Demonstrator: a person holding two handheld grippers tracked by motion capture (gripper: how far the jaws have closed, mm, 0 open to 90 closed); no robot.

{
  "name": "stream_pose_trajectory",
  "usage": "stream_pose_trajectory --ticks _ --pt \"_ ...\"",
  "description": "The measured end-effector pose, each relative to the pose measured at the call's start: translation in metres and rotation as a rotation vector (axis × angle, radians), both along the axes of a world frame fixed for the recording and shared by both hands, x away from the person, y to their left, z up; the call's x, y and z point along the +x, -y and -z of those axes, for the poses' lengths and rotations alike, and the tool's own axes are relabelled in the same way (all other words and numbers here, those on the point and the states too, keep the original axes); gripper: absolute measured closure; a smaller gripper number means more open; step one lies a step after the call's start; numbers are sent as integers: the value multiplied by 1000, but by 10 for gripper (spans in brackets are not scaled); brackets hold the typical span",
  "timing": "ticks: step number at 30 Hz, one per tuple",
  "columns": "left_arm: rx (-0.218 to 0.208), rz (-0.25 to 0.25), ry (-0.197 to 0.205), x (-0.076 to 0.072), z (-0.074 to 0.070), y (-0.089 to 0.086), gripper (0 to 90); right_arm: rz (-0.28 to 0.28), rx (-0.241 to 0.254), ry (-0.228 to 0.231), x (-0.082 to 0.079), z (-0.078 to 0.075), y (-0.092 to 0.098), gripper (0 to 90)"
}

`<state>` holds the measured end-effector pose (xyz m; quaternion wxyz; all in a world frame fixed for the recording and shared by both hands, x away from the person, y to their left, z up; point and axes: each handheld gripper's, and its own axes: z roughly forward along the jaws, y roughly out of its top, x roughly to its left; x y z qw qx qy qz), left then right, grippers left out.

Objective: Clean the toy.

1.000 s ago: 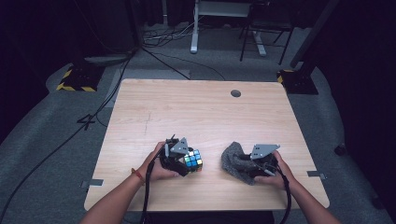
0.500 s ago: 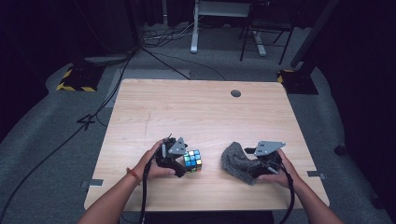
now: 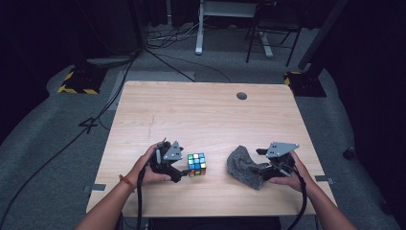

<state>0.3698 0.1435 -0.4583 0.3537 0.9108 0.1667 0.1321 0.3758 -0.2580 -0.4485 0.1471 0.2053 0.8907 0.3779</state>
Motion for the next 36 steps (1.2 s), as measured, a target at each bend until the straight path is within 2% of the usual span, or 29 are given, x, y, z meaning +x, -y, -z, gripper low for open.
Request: stream_pose_trajectory --ticks 4,7,11,15,22,26,28,30,36 --pt "35 -31 5 -3 1 -11 161 3 -7 4 -2 0 3 260" --pt "54 -47 7 -5 2 -18 162 5 -32 4 -4 2 7 260" --pt "60 -69 1 -9 6 -29 162 20 -39 2 -7 3 16 261" --pt "48 -99 -12 -11 12 -37 163 48 -40 6 -11 2 27 262" --pt "67 -129 -26 -17 19 -49 163 82 -24 -1 -18 3 46 262" --pt "49 -156 -43 -20 22 -57 163 114 -44 3 -20 7 59 262" --pt "75 -162 -32 -20 23 -61 163 138 -60 5 -21 11 66 263" --pt "59 -182 -43 -21 24 -64 161 164 -75 7 -22 15 74 263" --pt "59 -202 -66 -21 30 -73 163 213 -70 -9 -25 25 94 265"
